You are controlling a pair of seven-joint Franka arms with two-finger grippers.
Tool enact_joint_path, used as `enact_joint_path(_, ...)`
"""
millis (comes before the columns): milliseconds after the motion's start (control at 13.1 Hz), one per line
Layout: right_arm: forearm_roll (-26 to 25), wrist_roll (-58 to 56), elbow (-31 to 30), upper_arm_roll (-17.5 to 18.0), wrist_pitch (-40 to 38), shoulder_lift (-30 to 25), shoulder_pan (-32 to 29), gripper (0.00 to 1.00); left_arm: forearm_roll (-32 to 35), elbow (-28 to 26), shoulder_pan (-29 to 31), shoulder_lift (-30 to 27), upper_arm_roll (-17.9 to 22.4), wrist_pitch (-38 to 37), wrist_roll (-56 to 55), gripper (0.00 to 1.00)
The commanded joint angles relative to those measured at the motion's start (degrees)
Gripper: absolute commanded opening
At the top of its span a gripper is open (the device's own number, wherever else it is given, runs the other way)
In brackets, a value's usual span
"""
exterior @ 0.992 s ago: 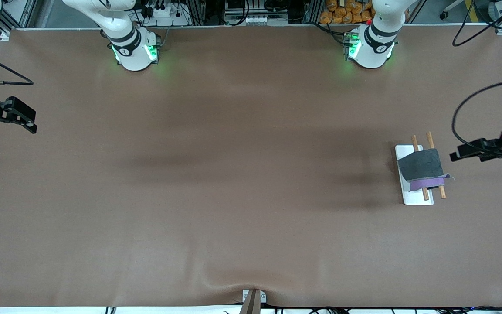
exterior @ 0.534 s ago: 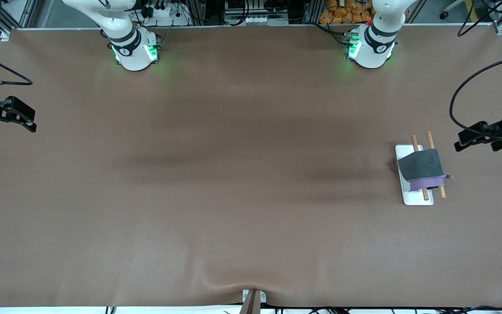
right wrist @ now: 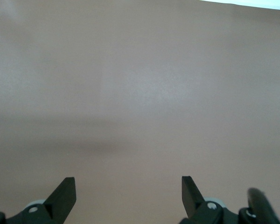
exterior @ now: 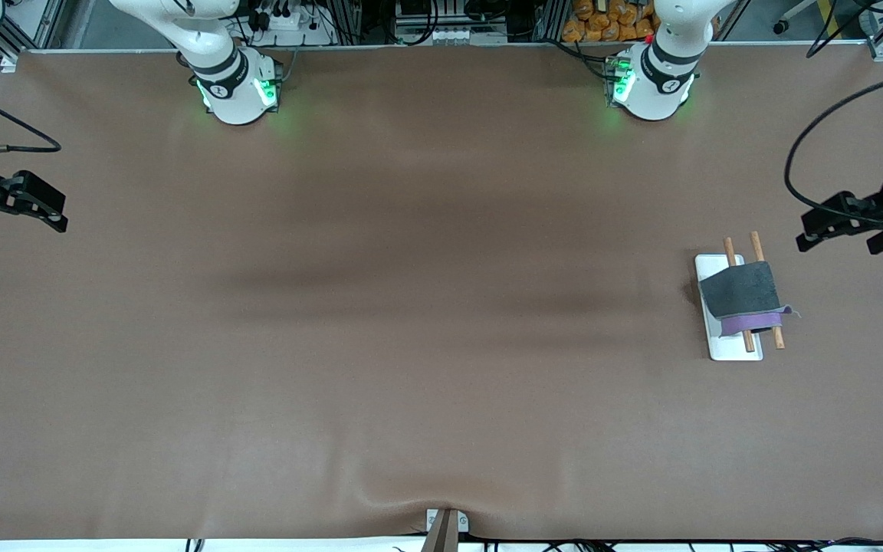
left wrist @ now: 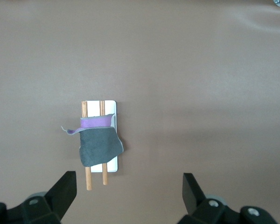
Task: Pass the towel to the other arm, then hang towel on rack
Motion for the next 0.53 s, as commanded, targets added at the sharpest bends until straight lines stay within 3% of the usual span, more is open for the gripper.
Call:
enact_joint_path(0,-0.3,0.81,1.69,0.51,-1.04,0.73,-0.42,1.0,0.51,-0.45,-12.94,-3.73,14.0,-3.32,0.78,1.0)
enact_joint_path(76,-0.3,0.46,1.69,0.42,-1.04,0.73,-0.42,1.0,0.51,-0.54,-16.3,-4.0,17.18,-4.63,0.78,1.0)
enact_joint_path(305,-0.3,0.63,1.69,0.51,-1.04,0.73,-0.51,1.0,-0.28,-2.55,-20.79,-6.45,21.5,-6.31,-0.36,1.0)
enact_joint_path(458,-0.3,0.8,1.69,0.42,-1.04,0.73,-0.51,1.0,-0.63,-4.05,-26.85,-8.04,27.91,-6.23,-0.45,1.0)
